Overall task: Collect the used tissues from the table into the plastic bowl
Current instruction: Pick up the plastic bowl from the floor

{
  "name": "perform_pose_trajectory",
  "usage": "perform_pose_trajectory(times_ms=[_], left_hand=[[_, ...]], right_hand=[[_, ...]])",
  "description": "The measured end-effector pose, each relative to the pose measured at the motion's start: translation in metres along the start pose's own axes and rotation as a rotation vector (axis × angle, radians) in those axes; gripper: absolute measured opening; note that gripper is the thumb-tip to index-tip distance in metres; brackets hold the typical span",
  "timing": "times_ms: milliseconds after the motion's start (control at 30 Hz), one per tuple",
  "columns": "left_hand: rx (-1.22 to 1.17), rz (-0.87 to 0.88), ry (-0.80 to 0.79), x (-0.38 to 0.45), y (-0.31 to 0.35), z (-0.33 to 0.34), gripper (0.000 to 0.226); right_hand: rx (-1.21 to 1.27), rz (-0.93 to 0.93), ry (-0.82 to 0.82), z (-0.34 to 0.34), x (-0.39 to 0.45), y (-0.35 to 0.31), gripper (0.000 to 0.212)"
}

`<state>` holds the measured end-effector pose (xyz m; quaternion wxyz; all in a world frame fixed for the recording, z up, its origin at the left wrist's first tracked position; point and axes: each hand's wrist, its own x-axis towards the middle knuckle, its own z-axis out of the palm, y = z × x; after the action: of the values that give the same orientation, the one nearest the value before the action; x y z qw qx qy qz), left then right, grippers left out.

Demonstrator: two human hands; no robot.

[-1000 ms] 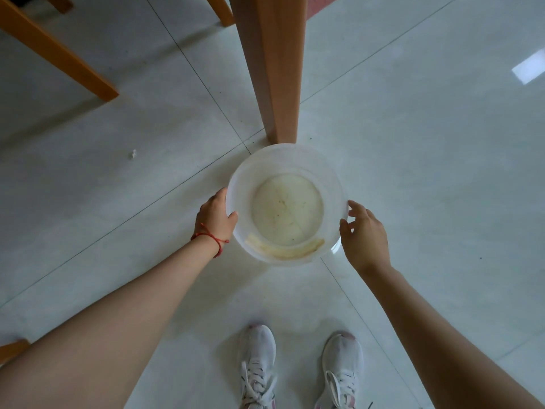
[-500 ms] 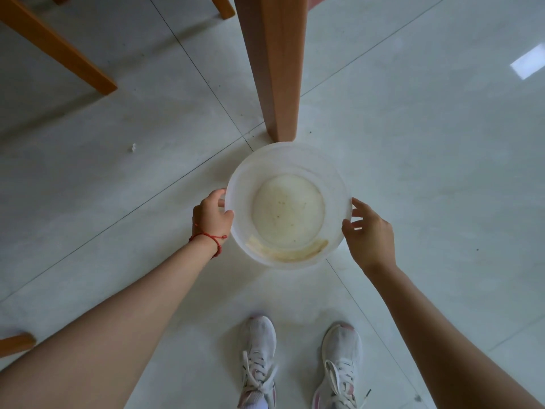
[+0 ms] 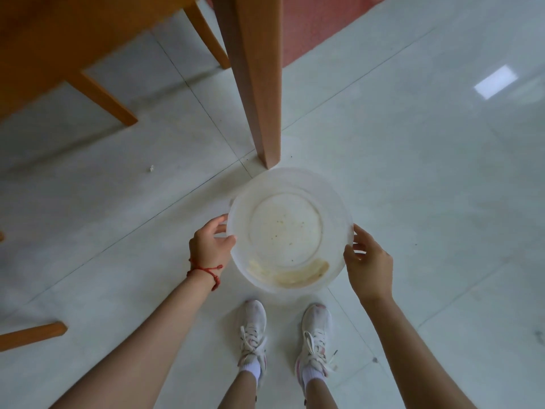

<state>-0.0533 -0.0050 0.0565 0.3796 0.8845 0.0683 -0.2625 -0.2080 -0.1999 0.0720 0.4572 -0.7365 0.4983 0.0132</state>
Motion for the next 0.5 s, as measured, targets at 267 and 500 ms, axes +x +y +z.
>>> perform_pose_trajectory(times_ms=[267, 500], left_hand=[[0.047, 0.077, -0.077, -0.081, 0.082, -0.068, 0.047], [0.017, 0.138, -0.096, -0.146, 0.153, -0.123, 0.047]], right_hand=[[0.062, 0.019, 0.065, -0.078, -0.066, -0.065, 0.039], [0.087, -0.031, 0.130, -0.147, -0.119, -0.120, 0.037]])
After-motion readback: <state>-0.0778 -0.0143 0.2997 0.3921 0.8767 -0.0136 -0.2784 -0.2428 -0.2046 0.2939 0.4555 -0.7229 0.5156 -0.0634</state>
